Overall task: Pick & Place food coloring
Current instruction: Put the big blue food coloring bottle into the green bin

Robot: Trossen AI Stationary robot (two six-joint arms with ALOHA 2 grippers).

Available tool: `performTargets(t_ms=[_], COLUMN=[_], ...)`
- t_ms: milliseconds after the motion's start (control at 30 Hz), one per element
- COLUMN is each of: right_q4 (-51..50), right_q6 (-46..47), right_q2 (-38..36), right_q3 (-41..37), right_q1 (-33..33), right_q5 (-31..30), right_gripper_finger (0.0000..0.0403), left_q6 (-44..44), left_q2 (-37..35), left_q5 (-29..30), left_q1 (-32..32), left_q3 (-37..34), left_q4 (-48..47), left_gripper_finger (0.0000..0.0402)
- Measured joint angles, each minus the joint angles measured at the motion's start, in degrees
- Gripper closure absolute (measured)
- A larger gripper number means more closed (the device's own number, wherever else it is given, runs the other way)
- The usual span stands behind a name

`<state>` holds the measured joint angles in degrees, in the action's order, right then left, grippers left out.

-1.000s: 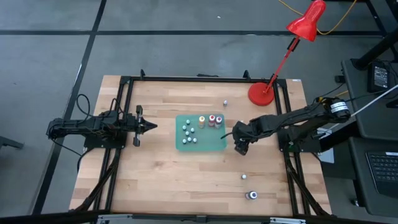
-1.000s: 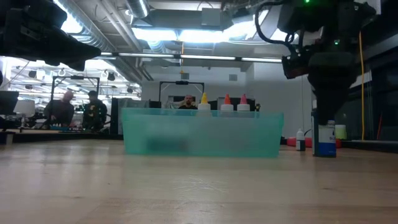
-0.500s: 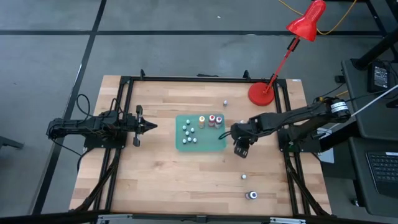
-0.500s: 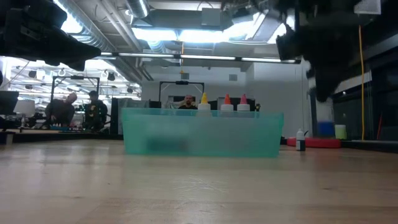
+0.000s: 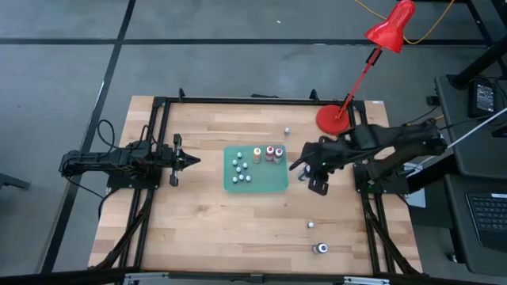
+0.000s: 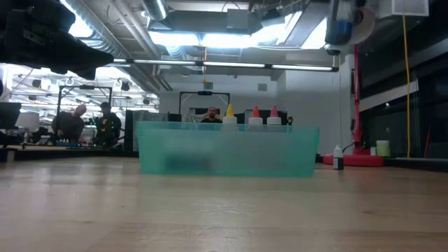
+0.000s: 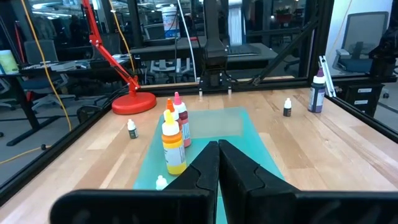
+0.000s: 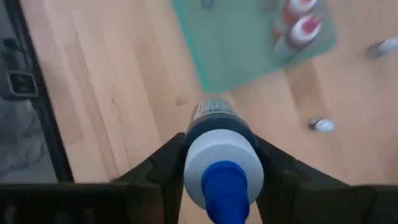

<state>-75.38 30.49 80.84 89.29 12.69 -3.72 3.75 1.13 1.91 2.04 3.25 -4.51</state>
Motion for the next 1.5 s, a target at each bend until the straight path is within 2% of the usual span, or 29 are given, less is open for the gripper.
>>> performTargets(t_ms=[133, 333, 500, 733, 1300, 1400, 1500], right_q4=[-3.5, -2.3, 0.7, 3.2, 10.4, 13.5, 16.7], right_q6=[-0.8, -3.7, -10.3, -18.3, -28.9, -29.2, -27.9], right_q2=[0.0, 1.1, 6.2, 13.8, 30.1, 30.5, 29.0], right_q3=[5.1, 5.9, 5.9, 5.9, 5.9, 3.9, -1.3], right_q1=[0.0, -2.7, -6.9, -10.3, -11.7, -11.7, -11.7], right_q5=[-1.8, -1.0, 2.5, 2.8, 2.9, 2.4, 2.1], right_gripper_finger=[0.0254, 0.0251, 0.0253, 0.0250, 0.0249, 0.0252, 0.0254], left_q6=[0.0, 0.0, 0.0, 0.0, 0.0, 0.0, 0.0], left_q2=[0.0, 0.0, 0.0, 0.0, 0.0, 0.0, 0.0], left_q5=[0.0, 0.0, 0.0, 0.0, 0.0, 0.0, 0.0], left_q1=[0.0, 0.0, 0.0, 0.0, 0.0, 0.0, 0.0], left_q3=[0.0, 0.0, 0.0, 0.0, 0.0, 0.0, 0.0], left_q4=[0.0, 0.0, 0.0, 0.0, 0.0, 0.0, 0.0], left_gripper_finger=[0.0398, 0.0398, 0.0398, 0.0398, 0.0398, 0.0398, 0.0398])
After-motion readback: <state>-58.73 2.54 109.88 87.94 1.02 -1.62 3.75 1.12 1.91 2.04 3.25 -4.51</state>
